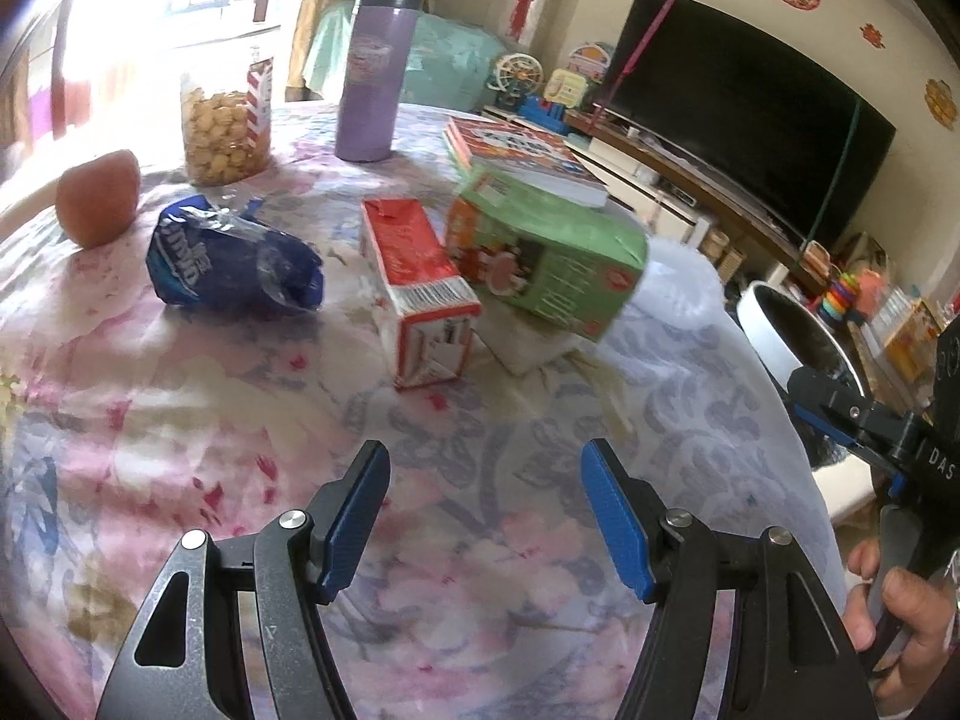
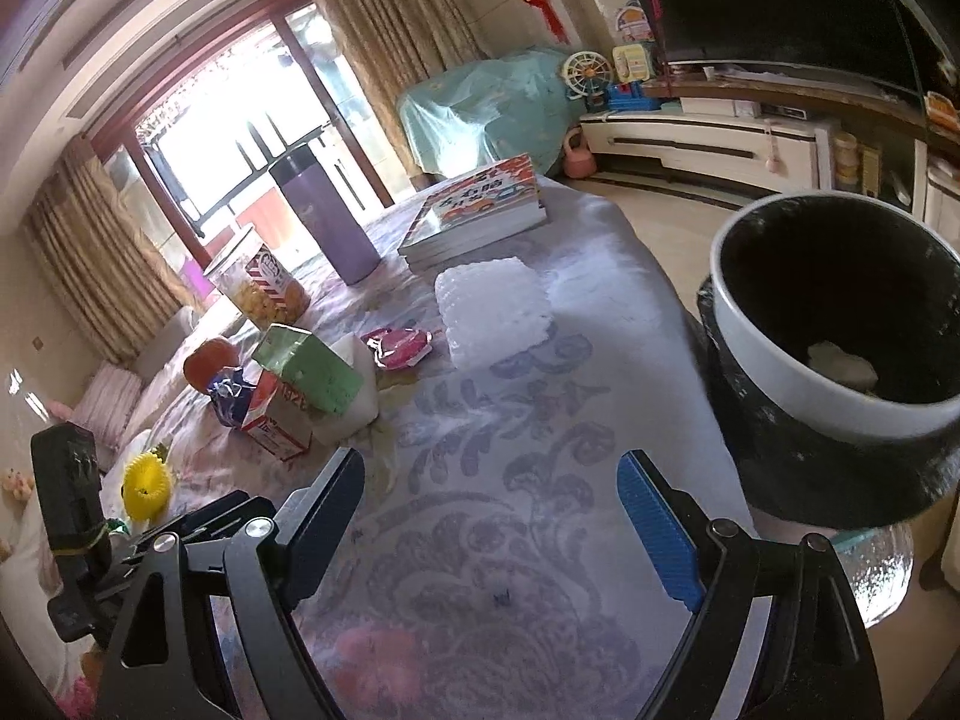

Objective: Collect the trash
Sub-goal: 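Move both grippers back over the table toward the remaining trash, then grasp the red juice carton with the left gripper while the right gripper grasps the white plastic mesh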

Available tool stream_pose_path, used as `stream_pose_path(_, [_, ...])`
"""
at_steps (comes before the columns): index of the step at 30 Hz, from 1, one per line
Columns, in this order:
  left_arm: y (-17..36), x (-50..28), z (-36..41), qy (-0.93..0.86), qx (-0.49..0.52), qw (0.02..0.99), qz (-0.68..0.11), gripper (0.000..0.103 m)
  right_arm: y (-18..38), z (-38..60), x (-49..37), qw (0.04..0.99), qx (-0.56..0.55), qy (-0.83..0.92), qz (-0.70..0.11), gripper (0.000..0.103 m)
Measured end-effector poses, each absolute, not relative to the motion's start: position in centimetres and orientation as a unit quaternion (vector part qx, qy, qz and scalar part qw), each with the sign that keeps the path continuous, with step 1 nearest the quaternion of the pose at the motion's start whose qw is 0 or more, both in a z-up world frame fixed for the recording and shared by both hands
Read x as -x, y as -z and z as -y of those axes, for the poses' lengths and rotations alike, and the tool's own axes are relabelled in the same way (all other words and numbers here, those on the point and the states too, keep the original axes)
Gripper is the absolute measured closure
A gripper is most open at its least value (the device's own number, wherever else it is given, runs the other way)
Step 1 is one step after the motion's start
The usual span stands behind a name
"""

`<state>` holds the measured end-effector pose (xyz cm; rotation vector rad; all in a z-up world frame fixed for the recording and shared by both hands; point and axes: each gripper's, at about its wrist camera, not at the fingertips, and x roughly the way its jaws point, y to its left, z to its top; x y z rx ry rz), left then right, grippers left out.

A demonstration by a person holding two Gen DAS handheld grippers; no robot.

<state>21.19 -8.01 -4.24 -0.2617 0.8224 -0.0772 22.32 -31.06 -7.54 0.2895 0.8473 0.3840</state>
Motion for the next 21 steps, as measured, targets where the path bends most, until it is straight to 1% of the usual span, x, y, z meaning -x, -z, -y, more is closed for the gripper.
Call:
stream_pose_path(16, [5.1, -27.2, 6.3, 0.009, 0.131, 0.91, -0.393, 0.037, 9.1, 29.0, -28.5, 0.886, -0.117, -0.181, -0.411, 0.015])
stream_pose_path(19, [5.5, -28.0, 6.3, 0.002, 0.125, 0.912, -0.392, 0.039, 9.6, 29.1, -29.5, 0.886, -0.12, -0.174, -0.414, 0.015])
stream_pose_path(21, [5.8, -28.4, 6.3, 0.002, 0.124, 0.911, -0.393, 0.043, 9.9, 29.1, -30.1, 0.884, -0.123, -0.171, -0.418, 0.016])
